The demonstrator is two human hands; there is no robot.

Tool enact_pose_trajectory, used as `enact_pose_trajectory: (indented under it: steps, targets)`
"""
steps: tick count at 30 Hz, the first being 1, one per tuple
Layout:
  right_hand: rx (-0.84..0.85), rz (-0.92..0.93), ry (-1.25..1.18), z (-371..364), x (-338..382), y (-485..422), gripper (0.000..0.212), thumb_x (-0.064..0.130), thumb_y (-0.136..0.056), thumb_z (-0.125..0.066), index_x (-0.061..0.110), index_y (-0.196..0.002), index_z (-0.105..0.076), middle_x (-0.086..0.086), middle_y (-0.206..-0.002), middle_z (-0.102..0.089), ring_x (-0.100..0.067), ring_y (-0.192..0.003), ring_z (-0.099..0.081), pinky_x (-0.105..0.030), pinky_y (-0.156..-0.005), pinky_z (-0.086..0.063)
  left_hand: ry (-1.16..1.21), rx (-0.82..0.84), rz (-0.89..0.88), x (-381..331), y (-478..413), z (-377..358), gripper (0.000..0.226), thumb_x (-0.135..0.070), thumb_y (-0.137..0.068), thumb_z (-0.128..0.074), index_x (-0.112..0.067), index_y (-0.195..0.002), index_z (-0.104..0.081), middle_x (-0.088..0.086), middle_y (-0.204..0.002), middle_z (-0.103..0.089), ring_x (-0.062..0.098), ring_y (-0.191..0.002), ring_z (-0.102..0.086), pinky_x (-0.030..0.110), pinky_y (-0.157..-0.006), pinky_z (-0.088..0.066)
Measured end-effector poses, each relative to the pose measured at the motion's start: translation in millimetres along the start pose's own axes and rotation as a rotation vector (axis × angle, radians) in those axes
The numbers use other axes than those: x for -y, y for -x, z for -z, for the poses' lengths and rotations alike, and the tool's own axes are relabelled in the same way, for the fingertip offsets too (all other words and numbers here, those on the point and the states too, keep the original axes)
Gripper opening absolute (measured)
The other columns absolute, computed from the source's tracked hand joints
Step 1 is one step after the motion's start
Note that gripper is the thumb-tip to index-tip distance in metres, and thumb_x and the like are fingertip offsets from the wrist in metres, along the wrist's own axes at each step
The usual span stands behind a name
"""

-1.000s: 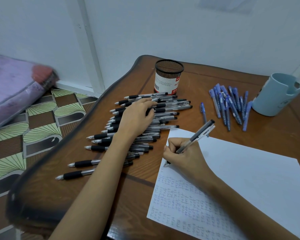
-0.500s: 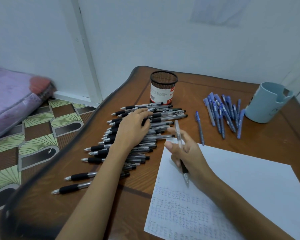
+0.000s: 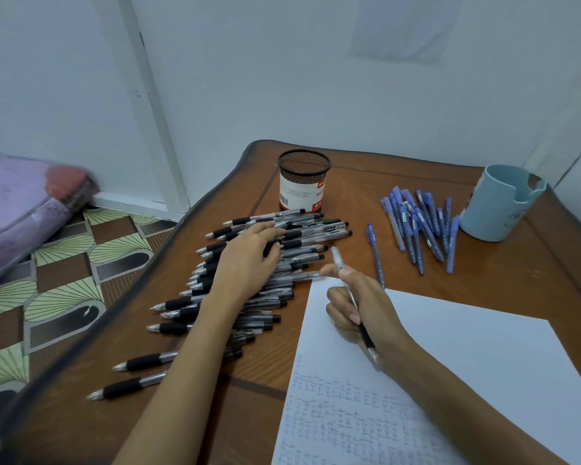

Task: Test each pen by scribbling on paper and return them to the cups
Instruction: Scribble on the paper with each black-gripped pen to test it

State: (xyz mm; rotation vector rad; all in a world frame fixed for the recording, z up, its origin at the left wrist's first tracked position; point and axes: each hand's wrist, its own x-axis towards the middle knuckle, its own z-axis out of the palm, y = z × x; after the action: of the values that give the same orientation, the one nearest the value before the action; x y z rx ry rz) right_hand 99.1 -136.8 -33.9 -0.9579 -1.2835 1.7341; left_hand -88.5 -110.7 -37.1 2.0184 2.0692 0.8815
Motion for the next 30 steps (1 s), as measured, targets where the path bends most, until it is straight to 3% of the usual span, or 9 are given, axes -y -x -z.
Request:
enact_pose_trajectory:
  steps: [4,7,9,12,14,16,20,25,30]
  targets:
    - [-0.179,0.103,0.207,22,13,-12,0.029,0.017,-0.100,-0.039,0.019,-0.126,-0.053,0.008,-0.053,-0.042,-0.002,-0.042,-0.036,-0.014,-0.041,-0.030,0.006,0.002,-0.005,0,0,0,0.034,-0.023,-0.097,-0.045,-0.025,-0.129,-0.057,-0.007,-0.142,-0.046,0.011,-0.119,-0.051,0.024,-0.091,-0.039]
    - [-0.251,0.169,0.558,51,16,-21,0.061,0.018,-0.093,-0.056,0.026,-0.146,-0.026,-0.001,-0.090,-0.058,-0.006,-0.071,-0.055,-0.011,-0.062,-0.040,0.000,0.001,-0.004,0,0,0,0.034,-0.023,-0.097,-0.045,-0.024,-0.130,-0.057,-0.007,-0.143,-0.045,0.011,-0.118,-0.051,0.023,-0.089,-0.039]
    - [-0.286,0.236,0.764,62,12,-25,0.077,0.017,-0.089,-0.063,0.020,-0.150,-0.018,-0.001,-0.105,-0.055,-0.006,-0.067,-0.051,-0.010,-0.061,-0.043,-0.006,0.004,-0.001,0,0,0,0.034,-0.024,-0.098,-0.045,-0.024,-0.130,-0.056,-0.008,-0.143,-0.045,0.011,-0.121,-0.049,0.023,-0.091,-0.038]
    - [-0.344,0.385,0.955,66,4,-34,0.062,0.013,-0.087,-0.065,0.020,-0.142,-0.038,0.000,-0.106,-0.047,-0.001,-0.067,-0.044,-0.008,-0.065,-0.043,-0.007,0.007,0.002,0,0,0,0.034,-0.024,-0.098,-0.045,-0.025,-0.130,-0.056,-0.008,-0.143,-0.044,0.010,-0.122,-0.048,0.024,-0.093,-0.038]
    - [-0.371,0.465,1.088,65,0,-38,0.038,0.013,-0.088,-0.063,0.017,-0.126,-0.059,0.000,-0.103,-0.047,-0.001,-0.075,-0.046,-0.015,-0.073,-0.045,-0.009,0.009,0.001,0,0,0,0.034,-0.024,-0.098,-0.045,-0.025,-0.130,-0.056,-0.009,-0.143,-0.044,0.010,-0.122,-0.048,0.023,-0.093,-0.038]
    - [-0.358,0.525,1.218,64,-4,-39,0.025,0.017,-0.089,-0.061,0.016,-0.113,-0.069,-0.001,-0.100,-0.052,-0.008,-0.084,-0.049,-0.020,-0.068,-0.045,-0.013,0.009,0.001,0,0,0,0.035,-0.024,-0.098,-0.045,-0.025,-0.131,-0.055,-0.009,-0.143,-0.044,0.009,-0.120,-0.049,0.021,-0.090,-0.036]
    - [-0.424,0.502,1.396,70,-2,-38,0.026,0.036,-0.090,-0.058,0.026,-0.111,-0.070,0.003,-0.100,-0.058,-0.009,-0.094,-0.042,-0.016,-0.054,-0.030,-0.014,0.006,0.002,0,-1,0,0.035,-0.024,-0.098,-0.045,-0.025,-0.131,-0.055,-0.008,-0.143,-0.044,0.010,-0.118,-0.050,0.019,-0.087,-0.034]
    - [-0.465,0.412,1.388,79,5,-37,0.027,0.036,-0.091,-0.057,0.026,-0.114,-0.068,0.000,-0.108,-0.056,-0.015,-0.103,-0.044,-0.024,-0.065,-0.036,-0.005,-0.002,-0.007,-1,0,1,0.034,-0.023,-0.098,-0.045,-0.024,-0.130,-0.056,-0.008,-0.142,-0.046,0.010,-0.122,-0.047,0.023,-0.091,-0.038]
    - [-0.364,0.514,1.259,50,5,-33,0.032,0.041,-0.084,-0.065,0.030,-0.115,-0.064,0.005,-0.108,-0.051,-0.007,-0.103,-0.039,-0.024,-0.073,-0.036,0.008,-0.002,0.001,-1,1,1,0.034,-0.023,-0.097,-0.045,-0.024,-0.130,-0.056,-0.007,-0.143,-0.045,0.010,-0.124,-0.046,0.024,-0.094,-0.038]
